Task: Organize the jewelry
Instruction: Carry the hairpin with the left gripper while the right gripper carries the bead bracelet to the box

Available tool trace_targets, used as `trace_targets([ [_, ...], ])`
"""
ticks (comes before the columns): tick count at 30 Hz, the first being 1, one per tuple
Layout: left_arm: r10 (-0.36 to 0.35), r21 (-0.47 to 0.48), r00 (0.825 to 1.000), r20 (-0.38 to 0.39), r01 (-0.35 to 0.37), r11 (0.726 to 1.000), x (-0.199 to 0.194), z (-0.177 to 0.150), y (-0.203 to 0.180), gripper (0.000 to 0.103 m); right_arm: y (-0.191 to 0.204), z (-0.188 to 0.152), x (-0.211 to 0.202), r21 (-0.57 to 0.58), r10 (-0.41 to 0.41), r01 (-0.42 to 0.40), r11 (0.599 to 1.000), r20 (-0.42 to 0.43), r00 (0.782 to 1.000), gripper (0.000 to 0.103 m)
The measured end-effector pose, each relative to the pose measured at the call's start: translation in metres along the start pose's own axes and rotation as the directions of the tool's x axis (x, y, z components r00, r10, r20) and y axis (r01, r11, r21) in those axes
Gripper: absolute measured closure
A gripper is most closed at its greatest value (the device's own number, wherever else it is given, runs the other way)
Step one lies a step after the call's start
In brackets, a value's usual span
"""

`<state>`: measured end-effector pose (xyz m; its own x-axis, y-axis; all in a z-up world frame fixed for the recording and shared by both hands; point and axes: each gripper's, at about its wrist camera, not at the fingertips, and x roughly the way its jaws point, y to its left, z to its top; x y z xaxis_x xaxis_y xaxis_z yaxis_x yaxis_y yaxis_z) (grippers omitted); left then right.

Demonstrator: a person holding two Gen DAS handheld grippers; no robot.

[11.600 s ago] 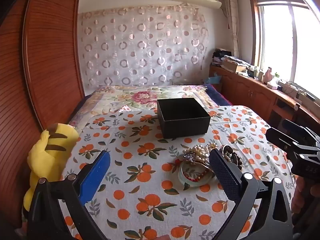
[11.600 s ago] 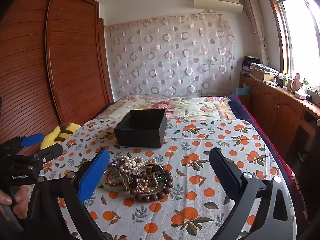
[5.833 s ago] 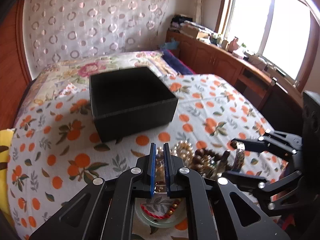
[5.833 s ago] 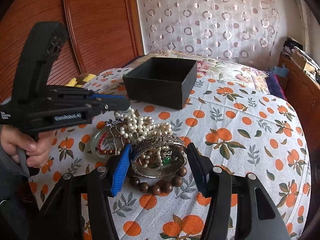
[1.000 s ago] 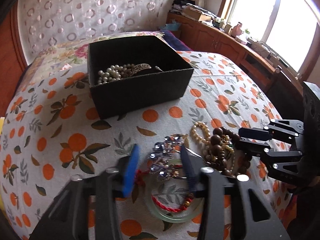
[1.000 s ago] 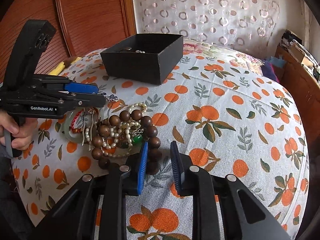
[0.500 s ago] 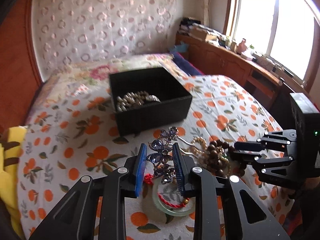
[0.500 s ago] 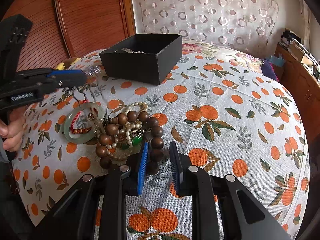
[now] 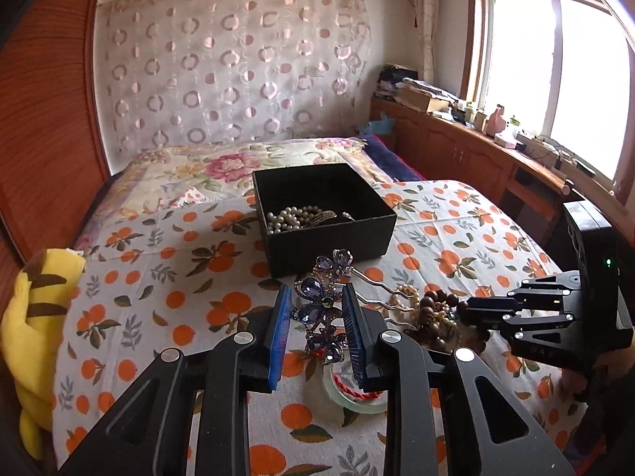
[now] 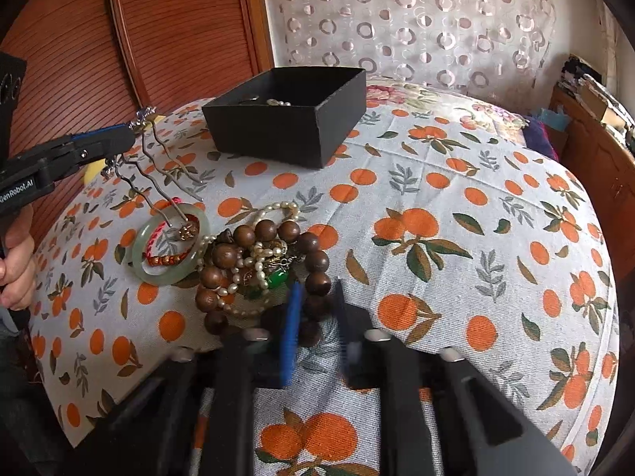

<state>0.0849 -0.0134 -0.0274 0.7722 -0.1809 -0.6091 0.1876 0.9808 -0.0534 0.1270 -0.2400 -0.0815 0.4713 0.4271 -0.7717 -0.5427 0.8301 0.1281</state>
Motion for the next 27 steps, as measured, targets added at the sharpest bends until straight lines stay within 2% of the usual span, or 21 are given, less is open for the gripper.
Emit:
trace_targets([
  [3, 0.002, -0.002, 1.000, -0.001, -0.002, 1.000, 0.000, -0.003, 0.000, 0.079, 0.001, 0.003, -0.004, -0.003, -0.009, 0.009, 1.000, 0.024, 1.000, 0.088],
  [11, 0.014, -0.012, 1.000, 0.026, -0.013, 1.000, -0.008, -0.002, 0.002, 0.078, 0.013, 0.029, -0.046, -0.045, -0.026, 0.033, 0.998, 0.157, 0.987, 0.088],
  [19, 0.032, -0.041, 0.997, 0.072, -0.029, 0.999, -0.023, 0.004, 0.010, 0.078, 0.023, 0.052, -0.070, -0.086, -0.036, 0.056, 0.995, 0.220, 0.975, 0.088],
  [27, 0.044, -0.046, 0.995, 0.095, -0.040, 0.998, -0.029, 0.012, 0.017, 0.078, 0.027, 0.068, -0.080, -0.110, -0.049, 0.079, 0.991, 0.249, 0.967, 0.088],
])
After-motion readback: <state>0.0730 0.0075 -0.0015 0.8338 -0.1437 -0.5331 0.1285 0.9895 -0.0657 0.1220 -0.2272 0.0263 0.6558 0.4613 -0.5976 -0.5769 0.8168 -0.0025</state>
